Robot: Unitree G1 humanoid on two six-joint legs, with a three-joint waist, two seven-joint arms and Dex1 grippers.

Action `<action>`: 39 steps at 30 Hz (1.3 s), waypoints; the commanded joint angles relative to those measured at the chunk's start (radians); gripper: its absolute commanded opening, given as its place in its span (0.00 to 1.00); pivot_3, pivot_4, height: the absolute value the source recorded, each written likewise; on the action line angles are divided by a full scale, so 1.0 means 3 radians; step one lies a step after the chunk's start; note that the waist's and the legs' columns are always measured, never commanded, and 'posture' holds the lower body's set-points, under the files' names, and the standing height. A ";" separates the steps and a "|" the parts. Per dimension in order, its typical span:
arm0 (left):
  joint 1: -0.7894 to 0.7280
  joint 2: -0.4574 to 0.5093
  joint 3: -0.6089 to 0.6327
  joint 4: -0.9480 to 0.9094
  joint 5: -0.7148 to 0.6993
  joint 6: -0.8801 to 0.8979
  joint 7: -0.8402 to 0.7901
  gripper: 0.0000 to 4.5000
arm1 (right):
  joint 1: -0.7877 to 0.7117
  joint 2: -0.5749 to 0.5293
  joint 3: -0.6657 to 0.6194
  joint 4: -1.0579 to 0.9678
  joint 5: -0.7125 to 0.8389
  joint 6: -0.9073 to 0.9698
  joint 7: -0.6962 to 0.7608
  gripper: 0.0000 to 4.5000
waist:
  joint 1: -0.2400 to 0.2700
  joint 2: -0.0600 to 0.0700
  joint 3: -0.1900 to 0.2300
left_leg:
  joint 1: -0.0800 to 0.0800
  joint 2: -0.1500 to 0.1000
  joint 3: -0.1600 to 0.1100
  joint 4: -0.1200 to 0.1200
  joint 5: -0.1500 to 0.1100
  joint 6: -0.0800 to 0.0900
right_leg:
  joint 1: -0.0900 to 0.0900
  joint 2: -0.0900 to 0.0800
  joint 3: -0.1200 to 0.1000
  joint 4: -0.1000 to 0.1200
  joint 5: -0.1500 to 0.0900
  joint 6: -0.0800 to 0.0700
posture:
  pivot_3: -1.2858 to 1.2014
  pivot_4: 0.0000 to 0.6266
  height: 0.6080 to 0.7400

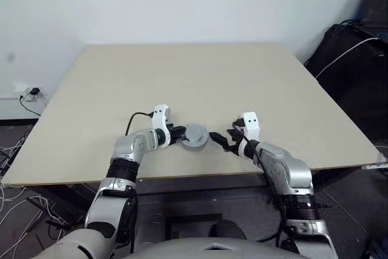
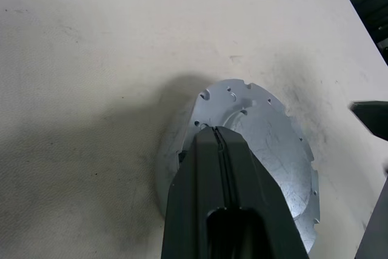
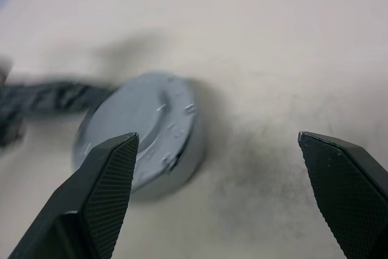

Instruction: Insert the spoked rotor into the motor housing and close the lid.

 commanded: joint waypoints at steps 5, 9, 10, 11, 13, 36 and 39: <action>0.0022 -0.0010 -0.0071 0.0090 0.0081 0.0054 0.0013 0.00 | -0.0262 0.0392 -0.0339 0.0353 0.0291 0.0203 -0.0414 1.00 | -0.0004 0.0003 -0.0001 | 0.0000 0.0000 0.0001 -0.0003 0.0000 0.0000 | -0.0001 -0.0001 0.0000 0.0000 0.0000 0.0000 | 0.52 0.00 1.00; 0.0037 -0.0011 -0.0073 0.0070 0.0088 0.0062 0.0008 0.00 | -0.0380 0.0556 -0.0479 0.0483 0.0516 0.0263 -0.0461 1.00 | -0.0005 0.0005 -0.0002 | 0.0001 0.0000 0.0001 -0.0003 0.0000 0.0000 | -0.0001 -0.0001 0.0000 0.0000 0.0000 0.0000 | 0.52 0.00 1.00; 0.0039 -0.0010 -0.0072 0.0067 0.0088 0.0063 0.0008 0.00 | -0.0400 0.0582 -0.0504 0.0509 0.0567 0.0304 -0.0463 1.00 | -0.0004 0.0005 -0.0002 | 0.0001 0.0000 0.0001 -0.0003 0.0000 0.0000 | -0.0001 -0.0001 0.0000 0.0000 0.0000 0.0000 | 0.52 0.00 1.00; 0.0041 -0.0010 -0.0069 0.0065 0.0087 0.0063 0.0008 0.00 | -0.0413 0.0604 -0.0524 0.0530 0.0611 0.0341 -0.0465 1.00 | -0.0004 0.0005 -0.0002 | 0.0001 0.0000 0.0001 -0.0003 0.0000 0.0000 | -0.0001 0.0000 0.0000 0.0000 0.0000 0.0000 | 0.52 0.00 1.00; 0.0044 -0.0010 -0.0066 0.0066 0.0086 0.0060 0.0008 0.00 | -0.0427 0.0632 -0.0546 0.0580 0.0664 0.0396 -0.0485 1.00 | -0.0005 0.0005 -0.0002 | 0.0001 0.0000 0.0001 -0.0004 0.0000 0.0000 | -0.0001 -0.0001 0.0000 0.0000 0.0000 0.0000 | 0.52 0.00 1.00; 0.0064 0.0015 -0.0085 0.0065 0.0121 0.0040 0.0011 0.00 | -0.0552 0.0788 -0.0981 0.1144 0.1457 0.0870 -0.0312 1.00 | -0.0051 0.0011 -0.0006 | 0.0003 0.0001 0.0001 -0.0007 0.0000 0.0000 | -0.0001 0.0001 0.0002 0.0000 0.0000 0.0000 | 0.52 0.00 1.00; 0.0070 0.0020 -0.0087 0.0062 0.0123 0.0040 0.0015 0.00 | -0.0533 0.0803 -0.0976 0.1117 0.1487 0.0881 -0.0310 1.00 | -0.0053 0.0011 -0.0005 | 0.0003 0.0001 0.0001 -0.0007 0.0000 0.0000 | -0.0001 0.0001 0.0002 0.0000 0.0000 0.0000 | 0.52 0.00 1.00</action>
